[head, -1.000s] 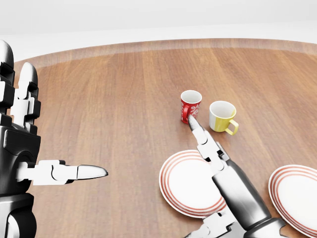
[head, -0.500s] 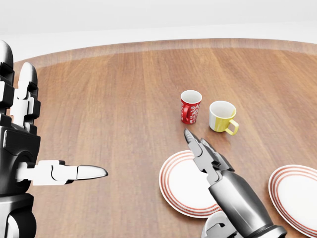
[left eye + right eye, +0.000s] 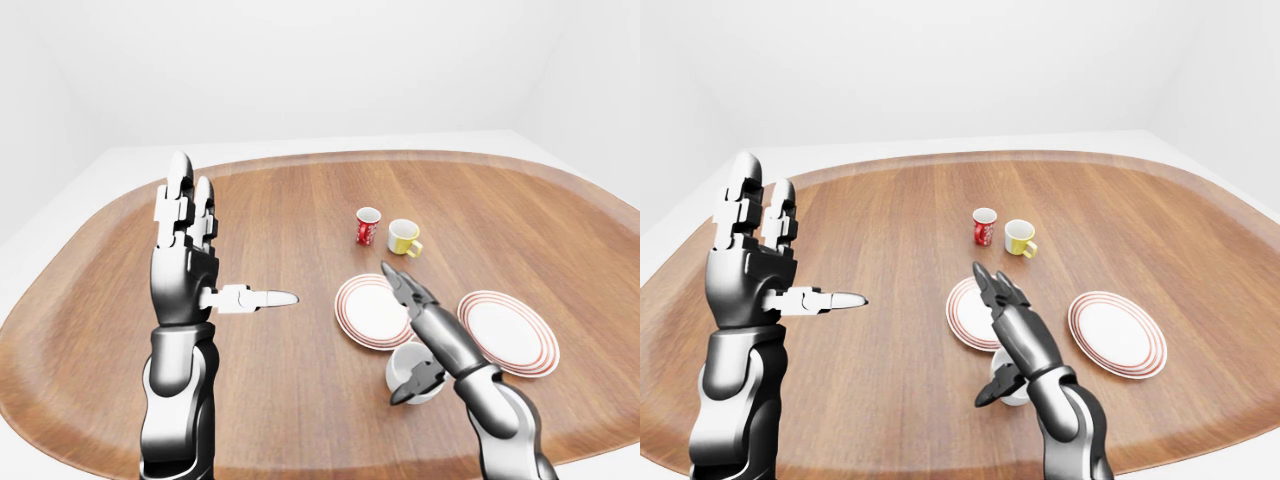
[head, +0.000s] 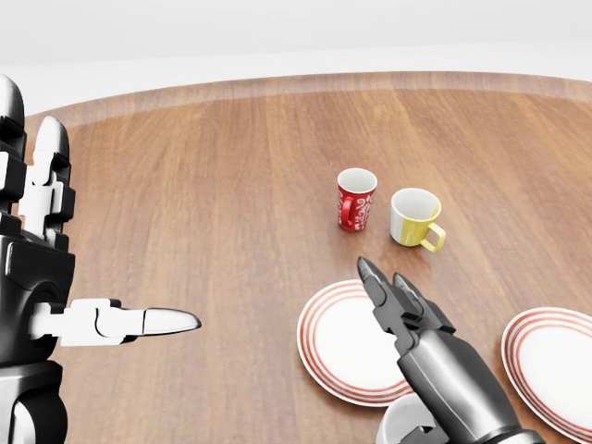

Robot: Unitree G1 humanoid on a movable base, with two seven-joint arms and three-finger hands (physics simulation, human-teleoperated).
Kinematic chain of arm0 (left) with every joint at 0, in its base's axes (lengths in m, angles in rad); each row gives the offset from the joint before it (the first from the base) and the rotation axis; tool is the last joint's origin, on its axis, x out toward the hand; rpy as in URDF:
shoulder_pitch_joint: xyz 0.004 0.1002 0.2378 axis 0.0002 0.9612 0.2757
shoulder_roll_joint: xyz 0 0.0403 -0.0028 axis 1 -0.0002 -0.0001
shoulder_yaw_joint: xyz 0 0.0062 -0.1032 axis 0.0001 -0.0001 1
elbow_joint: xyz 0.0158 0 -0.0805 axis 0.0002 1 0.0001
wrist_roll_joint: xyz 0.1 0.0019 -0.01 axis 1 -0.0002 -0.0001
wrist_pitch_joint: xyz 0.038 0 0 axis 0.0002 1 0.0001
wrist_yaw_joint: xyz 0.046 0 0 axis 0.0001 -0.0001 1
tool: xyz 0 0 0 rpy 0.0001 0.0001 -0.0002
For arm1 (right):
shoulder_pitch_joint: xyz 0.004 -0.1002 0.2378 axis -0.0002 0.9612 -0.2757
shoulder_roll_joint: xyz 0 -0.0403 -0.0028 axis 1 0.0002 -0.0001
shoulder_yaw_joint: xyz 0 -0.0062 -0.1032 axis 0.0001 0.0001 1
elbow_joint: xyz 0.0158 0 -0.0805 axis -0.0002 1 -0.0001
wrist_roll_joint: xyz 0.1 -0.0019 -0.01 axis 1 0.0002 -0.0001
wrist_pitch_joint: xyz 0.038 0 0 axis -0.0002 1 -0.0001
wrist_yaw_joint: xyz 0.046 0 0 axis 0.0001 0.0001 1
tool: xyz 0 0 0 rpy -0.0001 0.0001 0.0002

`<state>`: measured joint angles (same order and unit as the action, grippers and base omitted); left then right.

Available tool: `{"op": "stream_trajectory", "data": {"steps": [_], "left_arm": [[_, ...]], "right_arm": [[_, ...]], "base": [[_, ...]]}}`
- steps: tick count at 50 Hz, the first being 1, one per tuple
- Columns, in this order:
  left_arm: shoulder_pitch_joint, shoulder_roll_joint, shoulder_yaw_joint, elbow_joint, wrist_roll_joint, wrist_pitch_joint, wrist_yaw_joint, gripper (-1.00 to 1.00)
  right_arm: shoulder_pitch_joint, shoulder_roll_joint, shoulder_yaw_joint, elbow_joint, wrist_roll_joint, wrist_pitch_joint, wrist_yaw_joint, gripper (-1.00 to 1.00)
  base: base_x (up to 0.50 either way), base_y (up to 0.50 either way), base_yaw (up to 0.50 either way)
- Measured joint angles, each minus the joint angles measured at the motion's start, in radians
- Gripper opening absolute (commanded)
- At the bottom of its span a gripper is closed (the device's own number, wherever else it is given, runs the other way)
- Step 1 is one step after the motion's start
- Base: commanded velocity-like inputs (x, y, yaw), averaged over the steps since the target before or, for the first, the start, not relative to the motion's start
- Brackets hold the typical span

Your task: Put the white mug on the left plate.

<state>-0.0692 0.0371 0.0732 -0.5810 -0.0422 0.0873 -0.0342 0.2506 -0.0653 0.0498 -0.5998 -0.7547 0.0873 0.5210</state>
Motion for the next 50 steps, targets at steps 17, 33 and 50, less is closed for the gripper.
{"op": "stream_trajectory", "data": {"steps": [17,33,50], "left_arm": [[-0.001,0.000,0.000,0.001,0.000,0.000,0.001,1.00],[-0.001,0.000,0.000,0.000,0.000,0.000,0.002,1.00],[-0.001,0.000,0.000,0.003,-0.001,0.000,0.002,1.00]], "right_arm": [[-0.009,0.007,-0.030,0.078,-0.080,0.000,-0.048,1.00],[-0.009,0.003,-0.033,0.148,-0.131,0.000,-0.093,1.00],[-0.002,0.000,-0.037,0.171,-0.227,0.000,-0.112,1.00]], "base": [[0.00,0.00,0.00],[0.00,0.00,0.00],[0.00,0.00,0.00]]}}
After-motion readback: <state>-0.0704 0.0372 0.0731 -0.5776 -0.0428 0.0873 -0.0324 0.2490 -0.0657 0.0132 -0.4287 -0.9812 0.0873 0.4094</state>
